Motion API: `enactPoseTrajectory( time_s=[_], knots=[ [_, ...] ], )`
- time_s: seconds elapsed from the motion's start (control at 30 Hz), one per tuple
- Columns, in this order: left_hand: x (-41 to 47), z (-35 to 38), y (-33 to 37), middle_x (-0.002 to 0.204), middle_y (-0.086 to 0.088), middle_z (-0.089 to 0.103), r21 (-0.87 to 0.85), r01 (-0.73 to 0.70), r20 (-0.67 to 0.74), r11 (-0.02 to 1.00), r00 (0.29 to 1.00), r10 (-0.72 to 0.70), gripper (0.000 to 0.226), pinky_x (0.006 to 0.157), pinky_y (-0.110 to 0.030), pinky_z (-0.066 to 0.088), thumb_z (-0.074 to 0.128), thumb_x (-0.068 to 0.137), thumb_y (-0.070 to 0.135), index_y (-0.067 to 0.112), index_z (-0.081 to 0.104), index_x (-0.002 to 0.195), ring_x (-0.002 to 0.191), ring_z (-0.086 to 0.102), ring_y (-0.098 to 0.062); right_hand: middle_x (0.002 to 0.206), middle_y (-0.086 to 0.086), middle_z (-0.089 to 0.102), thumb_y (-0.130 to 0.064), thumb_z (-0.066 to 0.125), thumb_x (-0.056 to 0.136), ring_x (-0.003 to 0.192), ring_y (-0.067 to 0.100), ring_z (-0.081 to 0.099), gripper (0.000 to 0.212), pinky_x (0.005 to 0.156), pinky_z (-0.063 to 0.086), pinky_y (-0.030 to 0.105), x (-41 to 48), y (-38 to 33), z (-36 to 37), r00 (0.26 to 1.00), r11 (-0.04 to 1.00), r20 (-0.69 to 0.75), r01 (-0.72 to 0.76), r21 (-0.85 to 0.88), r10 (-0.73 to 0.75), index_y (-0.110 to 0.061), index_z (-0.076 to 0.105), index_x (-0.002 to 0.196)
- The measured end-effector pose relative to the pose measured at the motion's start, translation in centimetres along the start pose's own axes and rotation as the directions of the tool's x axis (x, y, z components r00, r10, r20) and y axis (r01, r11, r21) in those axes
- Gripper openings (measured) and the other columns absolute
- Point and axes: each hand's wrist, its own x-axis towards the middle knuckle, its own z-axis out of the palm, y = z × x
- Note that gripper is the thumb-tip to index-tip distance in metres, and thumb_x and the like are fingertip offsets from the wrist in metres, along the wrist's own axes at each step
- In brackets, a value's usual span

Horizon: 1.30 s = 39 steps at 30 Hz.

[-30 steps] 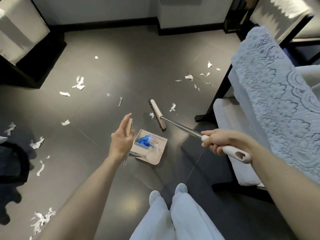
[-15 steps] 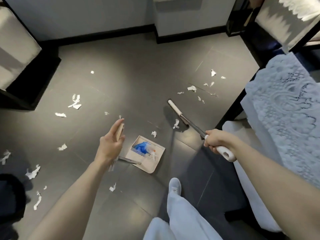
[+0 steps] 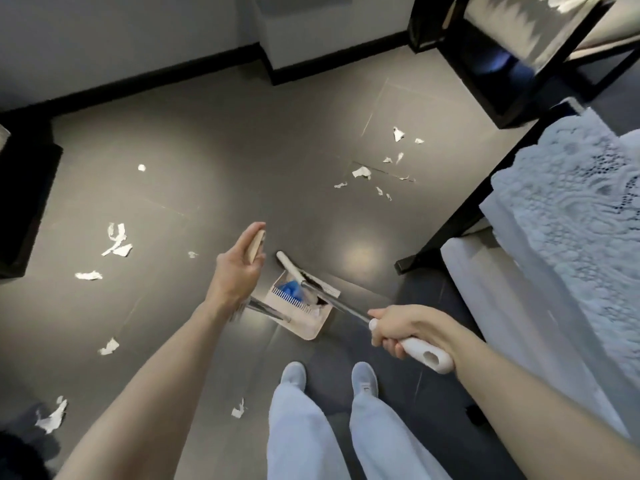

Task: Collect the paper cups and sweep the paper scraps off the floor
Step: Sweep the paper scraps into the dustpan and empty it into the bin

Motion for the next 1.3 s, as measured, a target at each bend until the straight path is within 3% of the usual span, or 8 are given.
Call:
enactPoseTrajectory(
  time_s=[0.13, 0.3, 0.43, 0.6, 0.77, 0.9, 1.13, 1.3],
  knots=[
    [1.1, -1.5, -0.7, 0.107, 0.003, 0.066, 0.007, -0.042, 0.050, 0.999, 0.998, 0.041, 0.055, 0.086, -0.037, 0.051, 0.059, 0.089, 0.006, 0.041, 0.052, 0.131, 0.090, 0.064, -0.031, 0.053, 0.000, 0.044, -0.002, 0.047, 0.093, 0.039, 0.005, 0.036, 0.063, 0.036, 0.034, 0.015, -2.3, -2.4, 1.1, 1.000, 0.999, -0.005, 0.024, 0.037, -0.024, -0.030, 0.029, 0.147],
    [3.0, -2.7, -0.5, 0.090, 0.006, 0.065, 0.018, -0.104, 0.082, 0.994, 0.991, 0.103, 0.058, 0.068, -0.023, 0.050, 0.059, 0.087, 0.008, 0.054, 0.049, 0.122, 0.054, 0.055, 0.001, 0.046, -0.002, 0.045, -0.002, 0.047, 0.092, 0.037, 0.006, 0.037, 0.063, 0.034, 0.034, 0.015, -3.7, -5.2, -0.1, 0.992, 0.992, -0.113, 0.068, 0.104, -0.056, -0.031, 0.031, 0.145],
    [6.1, -2.9, 1.2, 0.079, 0.018, 0.061, 0.020, -0.151, 0.091, 0.988, 0.985, 0.149, 0.057, 0.059, -0.014, 0.045, 0.058, 0.087, 0.009, 0.057, 0.048, 0.117, 0.053, 0.053, -0.004, 0.039, -0.003, 0.043, -0.001, 0.047, 0.092, 0.032, 0.005, 0.036, 0.055, 0.031, 0.031, 0.014, -3.8, -6.6, -3.3, 0.978, 0.965, -0.201, 0.110, 0.237, -0.062, -0.026, 0.038, 0.141],
    [12.4, -1.2, 4.4, 0.077, 0.013, 0.061, 0.022, -0.184, 0.096, 0.983, 0.979, 0.181, 0.055, 0.056, -0.017, 0.047, 0.055, 0.087, 0.011, 0.057, 0.049, 0.118, 0.052, 0.051, -0.010, 0.038, -0.002, 0.041, 0.002, 0.045, 0.093, 0.031, 0.005, 0.034, 0.062, 0.029, 0.031, 0.014, -3.1, -9.0, -10.5, 0.966, 0.929, -0.235, 0.183, 0.321, -0.109, -0.028, 0.030, 0.145],
    [20.7, 1.6, 7.5, 0.081, 0.013, 0.061, 0.038, -0.170, 0.088, 0.985, 0.982, 0.166, 0.056, 0.067, -0.026, 0.049, 0.055, 0.088, 0.011, 0.059, 0.048, 0.118, 0.060, 0.055, -0.013, 0.039, -0.001, 0.044, 0.001, 0.045, 0.094, 0.032, 0.005, 0.036, 0.062, 0.029, 0.031, 0.014, -0.3, -12.7, -19.6, 0.961, 0.885, -0.266, 0.190, 0.425, -0.079, -0.033, 0.031, 0.144],
    [27.6, 3.6, 10.1, 0.090, 0.011, 0.062, 0.064, -0.158, 0.075, 0.985, 0.985, 0.153, 0.055, 0.075, -0.033, 0.051, 0.056, 0.089, 0.013, 0.058, 0.047, 0.118, 0.071, 0.058, -0.025, 0.045, 0.000, 0.046, 0.002, 0.048, 0.091, 0.032, 0.005, 0.038, 0.058, 0.031, 0.032, 0.014, 1.4, -16.5, -26.6, 0.943, 0.884, -0.324, 0.215, 0.415, -0.078, -0.027, 0.037, 0.141],
    [37.9, 6.0, 14.4, 0.089, 0.005, 0.062, 0.109, -0.143, 0.116, 0.984, 0.985, 0.131, 0.053, 0.056, -0.010, 0.044, 0.056, 0.089, 0.013, 0.056, 0.048, 0.118, 0.065, 0.057, -0.014, 0.063, 0.005, 0.043, 0.002, 0.045, 0.092, 0.033, 0.006, 0.038, 0.044, 0.035, 0.034, 0.016, 5.0, -22.3, -35.2, 0.920, 0.951, -0.381, 0.198, 0.238, -0.096, -0.015, 0.047, 0.133],
    [42.9, 8.0, 17.0, 0.092, 0.004, 0.061, 0.087, -0.158, 0.158, 0.984, 0.977, 0.143, 0.049, 0.059, -0.020, 0.048, 0.056, 0.090, 0.012, 0.053, 0.049, 0.117, 0.067, 0.055, -0.014, 0.066, 0.008, 0.046, 0.002, 0.041, 0.090, 0.046, 0.012, 0.039, 0.044, 0.044, 0.037, 0.023, 8.1, -24.6, -36.8, 0.953, 0.979, -0.295, 0.125, 0.163, -0.073, -0.014, 0.044, 0.131]
  ],
)
